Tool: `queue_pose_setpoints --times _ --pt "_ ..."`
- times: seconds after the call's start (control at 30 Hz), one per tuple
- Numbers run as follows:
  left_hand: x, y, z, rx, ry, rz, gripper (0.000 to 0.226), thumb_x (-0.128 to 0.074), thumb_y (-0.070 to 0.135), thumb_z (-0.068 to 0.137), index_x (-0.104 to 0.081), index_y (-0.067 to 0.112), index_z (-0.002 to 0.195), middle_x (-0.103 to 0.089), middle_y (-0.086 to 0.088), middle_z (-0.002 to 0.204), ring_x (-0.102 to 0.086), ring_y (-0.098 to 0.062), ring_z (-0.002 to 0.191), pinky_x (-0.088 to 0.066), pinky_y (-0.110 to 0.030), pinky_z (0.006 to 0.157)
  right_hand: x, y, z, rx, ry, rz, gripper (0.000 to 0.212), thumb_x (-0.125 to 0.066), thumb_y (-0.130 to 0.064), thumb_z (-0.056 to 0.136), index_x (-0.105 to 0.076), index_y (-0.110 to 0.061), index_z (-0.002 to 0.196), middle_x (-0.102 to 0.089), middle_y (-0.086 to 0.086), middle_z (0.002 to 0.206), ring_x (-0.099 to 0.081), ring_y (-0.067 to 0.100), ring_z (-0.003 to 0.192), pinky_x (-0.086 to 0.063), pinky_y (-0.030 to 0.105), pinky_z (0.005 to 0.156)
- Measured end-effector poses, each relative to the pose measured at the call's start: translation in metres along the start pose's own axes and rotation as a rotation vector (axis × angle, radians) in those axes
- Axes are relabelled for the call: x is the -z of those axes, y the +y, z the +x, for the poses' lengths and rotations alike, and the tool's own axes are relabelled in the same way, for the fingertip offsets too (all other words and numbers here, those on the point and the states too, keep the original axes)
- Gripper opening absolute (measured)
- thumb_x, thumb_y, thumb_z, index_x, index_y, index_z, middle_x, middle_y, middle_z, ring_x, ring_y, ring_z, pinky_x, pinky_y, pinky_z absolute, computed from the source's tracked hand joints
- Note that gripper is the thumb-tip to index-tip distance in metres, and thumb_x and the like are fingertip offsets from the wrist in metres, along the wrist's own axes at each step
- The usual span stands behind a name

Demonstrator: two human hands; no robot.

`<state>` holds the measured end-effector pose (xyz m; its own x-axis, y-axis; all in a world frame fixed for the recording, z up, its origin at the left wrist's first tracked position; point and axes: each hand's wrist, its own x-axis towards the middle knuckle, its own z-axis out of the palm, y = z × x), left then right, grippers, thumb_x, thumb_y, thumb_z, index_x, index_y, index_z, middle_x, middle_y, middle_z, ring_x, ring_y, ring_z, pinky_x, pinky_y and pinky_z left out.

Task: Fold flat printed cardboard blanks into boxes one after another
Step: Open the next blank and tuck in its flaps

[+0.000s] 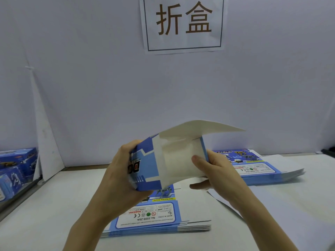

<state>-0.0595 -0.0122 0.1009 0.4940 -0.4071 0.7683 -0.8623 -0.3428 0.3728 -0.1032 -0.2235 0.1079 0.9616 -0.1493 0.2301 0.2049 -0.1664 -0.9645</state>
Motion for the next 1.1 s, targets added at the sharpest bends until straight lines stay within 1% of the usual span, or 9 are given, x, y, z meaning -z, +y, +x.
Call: queue_pose_setpoints --times 0.2,0.27,0.33,0.4,0.5,0.73,0.83,0.93,1.1 --pt "0.001 -0.002 -0.001 0.032 0.037 -0.041 0.080 -0.083 0.027 0.052 -0.037 0.030 0.117 -0.052 0.015 0.109 -0.051 0.018 0.103 -0.043 0.003 0.068 0.005 -0.004 -0.002 0.017 0.006 -0.079 0.018 -0.051 -0.018 0.098 -0.068 -0.018 0.093 -0.066 0.001 0.083 -0.064 0.016 0.077 -0.061 0.040 0.060" --pt "0.002 -0.007 -0.004 0.126 0.034 -0.167 0.083 -0.084 0.027 0.053 -0.041 0.034 0.123 -0.058 0.012 0.114 -0.056 0.007 0.108 -0.051 -0.006 0.068 0.010 -0.006 -0.005 0.003 -0.065 -0.086 0.018 -0.056 -0.033 0.093 -0.069 -0.021 0.098 -0.072 0.000 0.088 -0.070 0.016 0.078 -0.058 0.035 0.053" --pt "0.003 -0.010 -0.007 0.228 -0.022 -0.326 0.085 -0.087 0.029 0.057 -0.042 0.047 0.128 -0.057 0.014 0.124 -0.055 -0.007 0.118 -0.057 -0.020 0.070 0.014 -0.008 -0.008 -0.027 -0.094 -0.115 0.029 -0.054 -0.046 0.088 -0.067 -0.021 0.095 -0.072 0.003 0.084 -0.071 0.020 0.067 -0.049 0.027 0.041" --pt "-0.001 -0.009 -0.006 0.284 -0.052 -0.368 0.082 -0.083 0.031 0.062 -0.042 0.053 0.129 -0.052 0.020 0.129 -0.051 -0.007 0.123 -0.058 -0.023 0.072 0.014 -0.008 -0.009 -0.032 -0.057 -0.223 0.028 -0.048 -0.040 0.096 -0.060 -0.016 0.086 -0.066 0.006 0.068 -0.062 0.017 0.046 -0.038 0.021 0.035" --pt "-0.010 -0.004 0.001 0.338 0.039 -0.277 0.074 -0.073 0.042 0.067 -0.036 0.053 0.131 -0.045 0.032 0.128 -0.046 0.012 0.118 -0.047 -0.011 0.085 0.009 -0.003 -0.003 -0.012 0.127 -0.394 0.031 -0.044 -0.019 0.097 -0.048 -0.013 0.067 -0.053 -0.001 0.051 -0.045 0.011 0.039 -0.034 0.024 0.043" --pt "-0.011 0.011 0.006 0.484 -0.086 -0.841 0.047 -0.047 0.053 0.082 -0.052 0.047 0.128 -0.057 0.022 0.131 -0.055 0.000 0.120 -0.042 -0.037 0.103 0.003 -0.006 -0.006 0.110 0.158 -0.745 0.032 -0.027 -0.027 0.087 -0.034 -0.015 0.059 -0.041 0.002 0.064 -0.040 0.024 0.067 -0.032 0.031 0.055" --pt "-0.013 0.007 0.004 0.537 -0.014 -0.843 0.036 -0.054 0.057 0.077 -0.063 0.054 0.113 -0.063 0.022 0.122 -0.059 0.001 0.112 -0.044 -0.035 0.093 0.002 -0.001 -0.005 0.121 0.168 -0.718 0.038 -0.038 -0.014 0.097 -0.026 -0.020 0.061 -0.032 -0.006 0.066 -0.035 0.016 0.064 -0.025 0.022 0.051" --pt "-0.010 0.000 0.001 0.620 -0.038 -0.828 0.065 -0.068 0.074 0.050 -0.066 0.047 0.109 -0.067 0.018 0.114 -0.062 -0.004 0.107 -0.044 -0.036 0.093 0.003 0.001 -0.002 0.074 0.110 -0.719 0.037 -0.039 -0.013 0.096 -0.032 -0.021 0.062 -0.037 -0.006 0.065 -0.036 0.011 0.061 -0.031 0.021 0.051" --pt "-0.008 0.002 0.001 0.658 -0.091 -0.796 0.044 -0.061 0.062 0.053 -0.071 0.045 0.092 -0.071 0.014 0.099 -0.067 -0.005 0.092 -0.044 -0.030 0.081 0.000 0.003 -0.002 0.127 0.096 -0.691 0.038 -0.042 -0.012 0.095 -0.035 -0.022 0.059 -0.040 -0.005 0.058 -0.038 0.010 0.058 -0.036 0.016 0.055"
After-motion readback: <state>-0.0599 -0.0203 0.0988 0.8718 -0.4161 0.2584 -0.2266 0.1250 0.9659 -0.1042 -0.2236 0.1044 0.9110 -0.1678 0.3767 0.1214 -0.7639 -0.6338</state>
